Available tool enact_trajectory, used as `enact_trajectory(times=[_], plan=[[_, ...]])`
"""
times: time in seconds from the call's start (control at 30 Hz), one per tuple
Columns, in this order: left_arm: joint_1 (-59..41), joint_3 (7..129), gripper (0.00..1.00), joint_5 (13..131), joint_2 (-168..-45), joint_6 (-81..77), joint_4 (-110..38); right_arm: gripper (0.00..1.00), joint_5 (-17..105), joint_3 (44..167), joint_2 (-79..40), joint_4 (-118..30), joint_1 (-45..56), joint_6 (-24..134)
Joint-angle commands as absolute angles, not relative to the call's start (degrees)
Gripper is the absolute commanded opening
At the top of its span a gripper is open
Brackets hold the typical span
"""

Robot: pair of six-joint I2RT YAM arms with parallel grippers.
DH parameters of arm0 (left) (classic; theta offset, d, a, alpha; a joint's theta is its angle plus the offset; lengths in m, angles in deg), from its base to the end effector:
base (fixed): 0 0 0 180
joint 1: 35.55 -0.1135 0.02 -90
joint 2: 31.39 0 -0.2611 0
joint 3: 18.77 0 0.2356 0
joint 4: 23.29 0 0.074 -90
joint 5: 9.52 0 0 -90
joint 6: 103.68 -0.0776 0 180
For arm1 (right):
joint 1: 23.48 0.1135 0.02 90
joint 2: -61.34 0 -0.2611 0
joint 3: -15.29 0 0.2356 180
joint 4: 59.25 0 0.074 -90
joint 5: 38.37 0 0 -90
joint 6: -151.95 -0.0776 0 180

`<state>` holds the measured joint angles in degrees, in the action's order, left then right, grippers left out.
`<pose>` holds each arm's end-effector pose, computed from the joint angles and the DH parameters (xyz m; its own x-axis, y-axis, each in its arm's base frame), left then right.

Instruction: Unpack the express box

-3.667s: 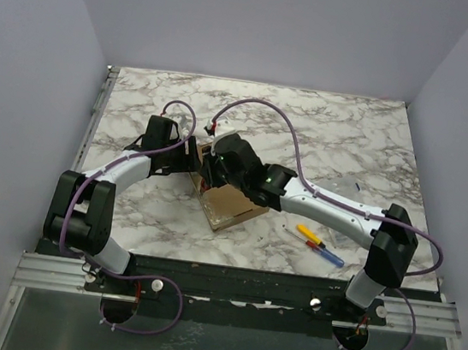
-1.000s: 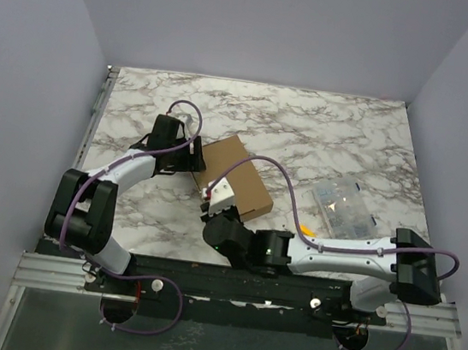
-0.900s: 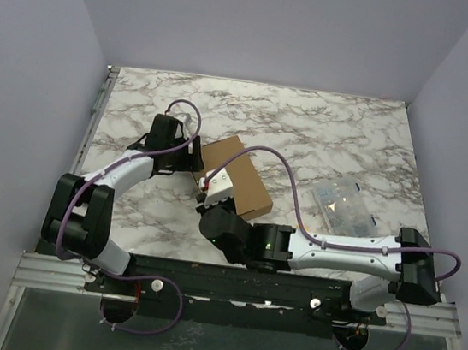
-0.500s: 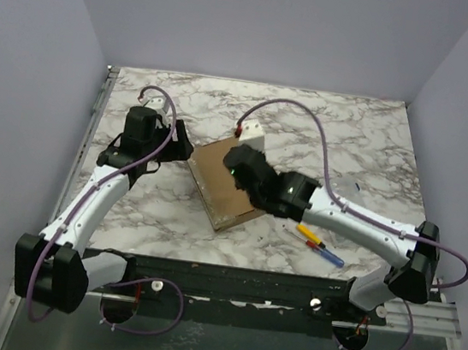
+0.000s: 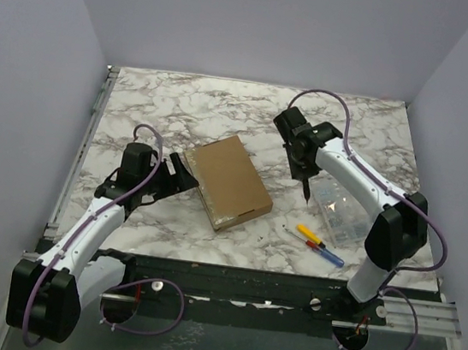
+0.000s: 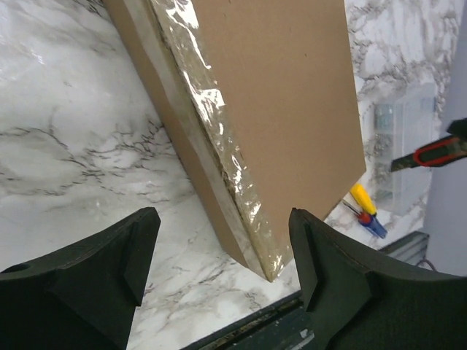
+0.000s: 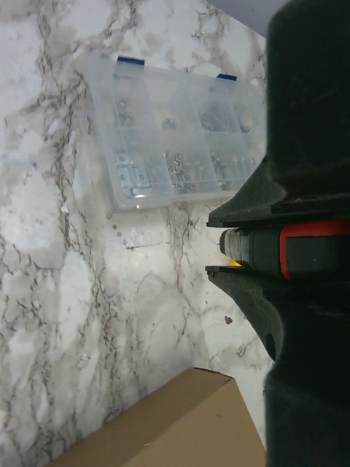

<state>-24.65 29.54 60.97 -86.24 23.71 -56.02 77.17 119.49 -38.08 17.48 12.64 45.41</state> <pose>0.2088 -0.0666 0.2070 -0.7562 -0.4373 -0.4867 -0.0341 0.7692 -0.6381 0.2961 0.1747 0.2538 -0.8569 -0.3074 -0.4137 -0.1878 0.9337 -0.3048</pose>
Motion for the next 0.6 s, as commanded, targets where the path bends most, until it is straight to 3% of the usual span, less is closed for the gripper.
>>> enact_trajectory(times=[0.0, 0.27, 0.4, 0.57], plan=[[-24.7, 25.7, 0.80, 53.3, -85.7, 30.6, -48.4, 0.11, 67.3, 120.7, -43.1, 17.8, 11.3, 51.5], [-24.6, 18.3, 0.85, 51.0, -80.9, 41.0, -40.4, 0.19, 73.6, 120.6, -50.5, 10.6, 10.3, 52.0], [-24.6, 16.4, 0.87, 49.6, -80.0, 43.0, -38.2, 0.39, 71.2, 117.4, -49.6, 4.9, 10.0, 52.2], [-24.7, 15.8, 0.92, 49.3, -77.8, 42.7, -38.2, 0.51, 72.1, 115.6, -50.1, 2.1, 9.8, 52.4]])
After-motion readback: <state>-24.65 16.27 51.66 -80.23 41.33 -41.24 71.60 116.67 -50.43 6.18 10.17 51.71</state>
